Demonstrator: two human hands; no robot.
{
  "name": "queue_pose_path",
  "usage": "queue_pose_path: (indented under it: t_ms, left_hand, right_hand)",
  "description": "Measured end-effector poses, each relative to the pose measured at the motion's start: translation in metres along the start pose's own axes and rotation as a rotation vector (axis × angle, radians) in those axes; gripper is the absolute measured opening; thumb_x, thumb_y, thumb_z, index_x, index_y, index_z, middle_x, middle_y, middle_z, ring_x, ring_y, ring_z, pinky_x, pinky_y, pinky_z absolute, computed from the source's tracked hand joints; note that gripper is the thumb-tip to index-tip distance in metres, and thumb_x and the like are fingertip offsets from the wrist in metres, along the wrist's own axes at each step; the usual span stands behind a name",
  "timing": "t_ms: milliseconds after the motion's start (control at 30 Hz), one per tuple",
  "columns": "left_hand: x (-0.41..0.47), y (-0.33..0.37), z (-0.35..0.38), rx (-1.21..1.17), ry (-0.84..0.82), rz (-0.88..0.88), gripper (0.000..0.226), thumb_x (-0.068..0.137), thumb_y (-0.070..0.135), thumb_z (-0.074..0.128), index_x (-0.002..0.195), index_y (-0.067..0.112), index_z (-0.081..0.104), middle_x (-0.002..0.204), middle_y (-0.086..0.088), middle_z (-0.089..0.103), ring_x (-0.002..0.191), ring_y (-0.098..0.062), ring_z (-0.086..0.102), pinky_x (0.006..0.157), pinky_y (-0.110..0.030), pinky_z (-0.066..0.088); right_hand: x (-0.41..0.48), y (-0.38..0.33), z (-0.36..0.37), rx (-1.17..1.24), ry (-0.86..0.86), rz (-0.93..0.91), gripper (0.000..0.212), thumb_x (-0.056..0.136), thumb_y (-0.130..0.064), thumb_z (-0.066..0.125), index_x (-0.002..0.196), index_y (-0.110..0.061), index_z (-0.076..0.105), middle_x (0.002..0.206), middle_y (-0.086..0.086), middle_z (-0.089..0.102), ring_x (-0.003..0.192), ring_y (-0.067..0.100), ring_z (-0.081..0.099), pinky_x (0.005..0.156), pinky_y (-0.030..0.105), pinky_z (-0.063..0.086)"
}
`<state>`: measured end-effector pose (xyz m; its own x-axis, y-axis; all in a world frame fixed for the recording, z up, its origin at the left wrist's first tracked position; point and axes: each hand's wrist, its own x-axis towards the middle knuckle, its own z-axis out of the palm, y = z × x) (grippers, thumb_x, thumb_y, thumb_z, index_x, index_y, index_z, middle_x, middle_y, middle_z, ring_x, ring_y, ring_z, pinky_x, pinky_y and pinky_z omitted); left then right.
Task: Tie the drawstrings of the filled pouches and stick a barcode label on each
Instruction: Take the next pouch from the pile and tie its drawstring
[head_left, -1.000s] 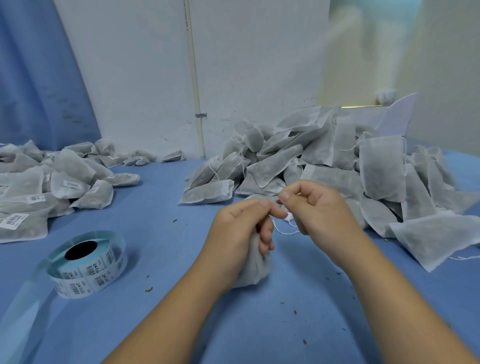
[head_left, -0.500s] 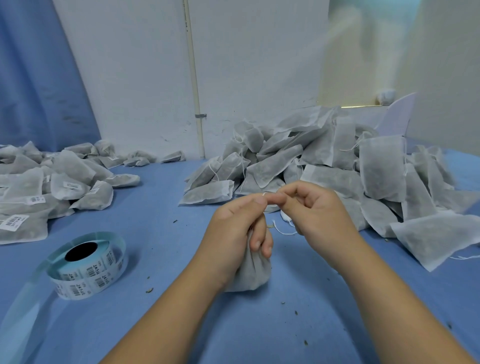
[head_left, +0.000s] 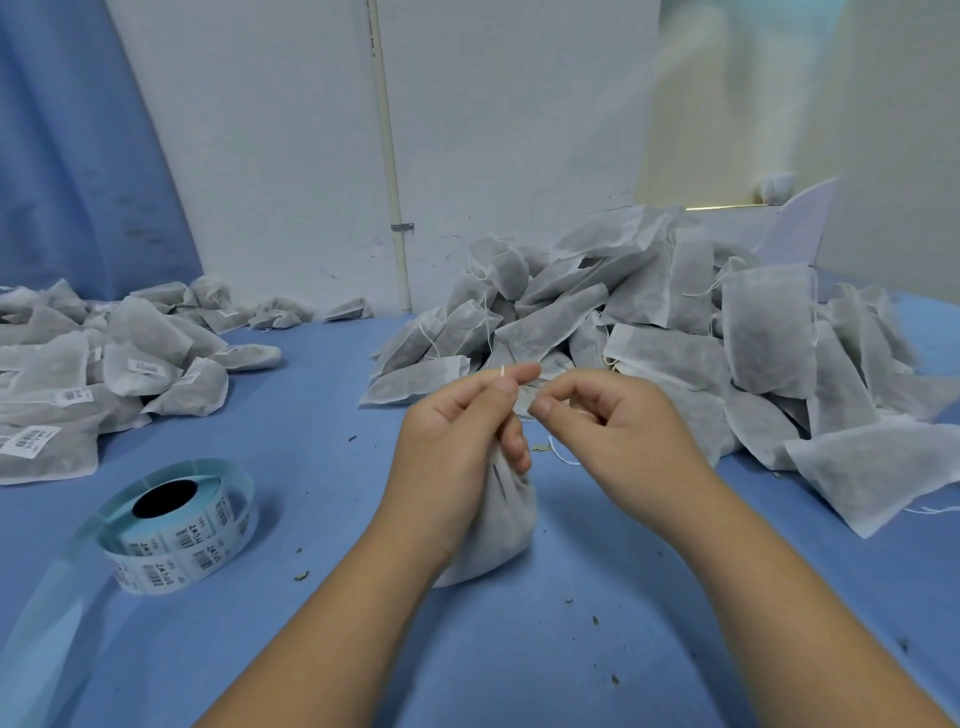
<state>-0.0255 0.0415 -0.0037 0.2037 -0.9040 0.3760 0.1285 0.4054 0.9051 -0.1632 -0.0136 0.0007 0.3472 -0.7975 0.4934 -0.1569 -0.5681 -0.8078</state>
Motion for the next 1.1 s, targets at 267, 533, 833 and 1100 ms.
queue_pose_path:
  t_ms: [267,533,833,1100]
  left_hand:
    - [0.002,-0.001,-0.004,0.551,0.079,0.141,0.036,0.090,0.007,0.052,0.098,0.036,0.071,0.046,0.014,0.039,0.044,-0.005,0.034,0.046,-0.012,0.032]
    - [-0.005,0.000,0.002,0.792,-0.131,0.252,0.030,0.082,0.035,0.050,0.068,0.014,0.067,0.050,0.000,0.040,0.049,-0.006,0.036,0.049,-0.017,0.028]
    - [-0.003,0.020,0.002,0.110,-0.237,-0.102,0.030,0.080,0.024,0.050,0.054,0.017,0.064,0.044,0.003,0.028,0.039,-0.015,0.033,0.046,-0.022,0.034]
    - [0.005,0.019,-0.005,-0.233,-0.204,-0.272,0.020,0.073,0.024,0.056,0.056,0.016,0.062,0.044,0.007,0.023,0.036,-0.010,0.028,0.042,-0.022,0.028]
  right_hand:
    - [-0.008,-0.016,-0.007,-0.260,-0.110,-0.208,0.017,0.085,-0.017,0.069,0.072,-0.028,0.068,0.045,-0.010,0.035,0.047,0.008,0.034,0.049,0.017,0.029]
    - [-0.004,-0.013,-0.021,-0.016,-0.004,-0.123,0.014,0.081,-0.013,0.070,0.075,-0.025,0.072,0.048,-0.008,0.032,0.050,0.011,0.032,0.050,0.020,0.032]
    - [0.000,-0.008,-0.017,0.044,-0.040,0.036,0.017,0.087,-0.020,0.069,0.071,-0.015,0.070,0.054,0.001,0.049,0.047,0.008,0.039,0.046,0.016,0.036]
    - [0.002,-0.008,-0.018,-0.279,0.152,-0.093,0.018,0.086,-0.021,0.068,0.098,-0.034,0.064,0.097,-0.019,0.058,0.095,-0.003,0.056,0.080,0.010,0.042]
